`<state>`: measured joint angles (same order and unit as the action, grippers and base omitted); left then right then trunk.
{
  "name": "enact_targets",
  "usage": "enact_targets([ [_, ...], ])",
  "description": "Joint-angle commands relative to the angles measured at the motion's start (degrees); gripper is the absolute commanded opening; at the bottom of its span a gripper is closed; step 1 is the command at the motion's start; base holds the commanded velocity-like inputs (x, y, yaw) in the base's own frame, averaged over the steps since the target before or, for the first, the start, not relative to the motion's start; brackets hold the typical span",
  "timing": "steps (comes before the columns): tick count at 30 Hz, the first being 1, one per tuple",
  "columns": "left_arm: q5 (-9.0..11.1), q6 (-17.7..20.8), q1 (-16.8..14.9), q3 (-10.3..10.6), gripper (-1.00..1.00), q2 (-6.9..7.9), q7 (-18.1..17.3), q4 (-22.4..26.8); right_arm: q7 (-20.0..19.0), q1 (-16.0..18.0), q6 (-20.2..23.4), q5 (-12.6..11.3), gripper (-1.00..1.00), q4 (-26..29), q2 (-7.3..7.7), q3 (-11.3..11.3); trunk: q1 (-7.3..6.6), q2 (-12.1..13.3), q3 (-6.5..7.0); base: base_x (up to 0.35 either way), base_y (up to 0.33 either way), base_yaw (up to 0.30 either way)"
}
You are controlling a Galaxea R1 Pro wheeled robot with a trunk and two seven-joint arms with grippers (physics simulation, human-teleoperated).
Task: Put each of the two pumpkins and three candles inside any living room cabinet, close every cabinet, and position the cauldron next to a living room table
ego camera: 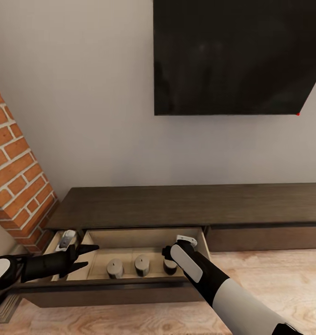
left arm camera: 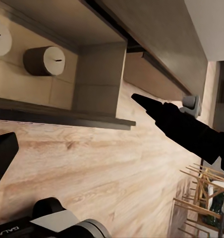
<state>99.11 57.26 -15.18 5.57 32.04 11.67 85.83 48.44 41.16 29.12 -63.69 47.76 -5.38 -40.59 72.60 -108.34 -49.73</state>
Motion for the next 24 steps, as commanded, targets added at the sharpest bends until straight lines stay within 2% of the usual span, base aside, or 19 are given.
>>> enact_targets([
  [1,0.6,0.0,0.0,0.1,1.00,0.04,0.5,0.0,0.4,0.1,0.2,-0.3,1.00,0.1,0.02,-0.2,-0.25,0.4,0.13,-0.103,0.001,0.000],
  [19,0.6,0.0,0.0,0.1,1.00,0.04,0.5,0.0,0.1,0.1,0.1,-0.3,1.00,0.1,0.02,-0.2,-4.20,7.6,3.37,-0.207,0.006,0.000],
  [24,0.6,0.0,0.0,0.1,1.00,0.04,0.5,0.0,0.1,0.1,0.1,-0.2,1.00,0.2,0.02,-0.1,-5.30,9.6,4.26,-0.083,0.000,0.000],
])
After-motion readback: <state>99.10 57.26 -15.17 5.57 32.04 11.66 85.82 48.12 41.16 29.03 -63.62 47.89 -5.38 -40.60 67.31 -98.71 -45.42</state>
